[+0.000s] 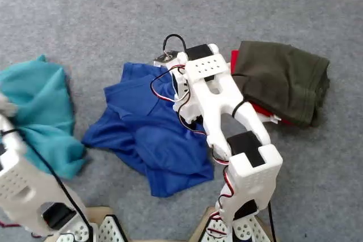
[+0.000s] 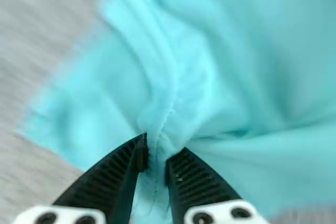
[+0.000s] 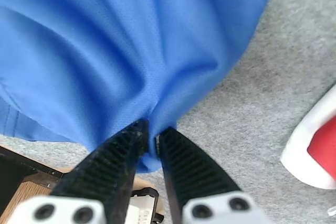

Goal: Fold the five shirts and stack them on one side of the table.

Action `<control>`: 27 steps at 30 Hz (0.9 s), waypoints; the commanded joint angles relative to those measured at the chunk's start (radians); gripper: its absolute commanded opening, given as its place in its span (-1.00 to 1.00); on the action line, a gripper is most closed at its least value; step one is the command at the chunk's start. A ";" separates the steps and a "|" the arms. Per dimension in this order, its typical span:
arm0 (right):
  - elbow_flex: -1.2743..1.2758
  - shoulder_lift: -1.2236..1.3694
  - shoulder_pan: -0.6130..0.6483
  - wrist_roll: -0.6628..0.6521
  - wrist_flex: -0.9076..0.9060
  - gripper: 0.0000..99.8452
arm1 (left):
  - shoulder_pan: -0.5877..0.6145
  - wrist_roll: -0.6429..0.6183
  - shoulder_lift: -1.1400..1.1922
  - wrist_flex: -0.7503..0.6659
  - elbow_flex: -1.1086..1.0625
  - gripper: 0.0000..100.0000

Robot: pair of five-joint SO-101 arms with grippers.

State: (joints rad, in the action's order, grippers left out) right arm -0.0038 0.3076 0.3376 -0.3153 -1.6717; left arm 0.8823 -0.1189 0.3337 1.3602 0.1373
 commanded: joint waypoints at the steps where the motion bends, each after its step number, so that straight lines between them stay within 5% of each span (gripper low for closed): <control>1: -0.007 -0.042 0.043 -0.006 -0.003 -0.97 | 0.107 0.023 -0.009 -0.021 0.219 -0.93; 5: -0.028 -0.044 0.098 0.012 0.006 -0.95 | 0.137 0.020 -0.011 0.029 0.326 -0.84; 10: -0.240 -0.042 0.107 0.117 -0.037 -0.54 | 0.145 0.014 -0.011 0.170 0.383 -0.52; 13: -0.407 -0.035 0.127 0.133 -0.086 -0.37 | 0.170 0.017 -0.021 0.238 0.410 -0.50; 19: -0.599 -0.035 0.226 0.209 -0.087 -0.42 | 0.300 0.014 -0.020 0.330 0.504 -0.50; 27: -0.478 0.111 0.474 0.210 0.100 -0.49 | 0.490 0.021 -0.011 0.339 0.516 -0.50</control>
State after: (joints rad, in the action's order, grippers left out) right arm -0.4979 0.3659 0.7518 -0.1143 -1.6441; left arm 1.3180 -0.1066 0.3337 1.6993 0.6084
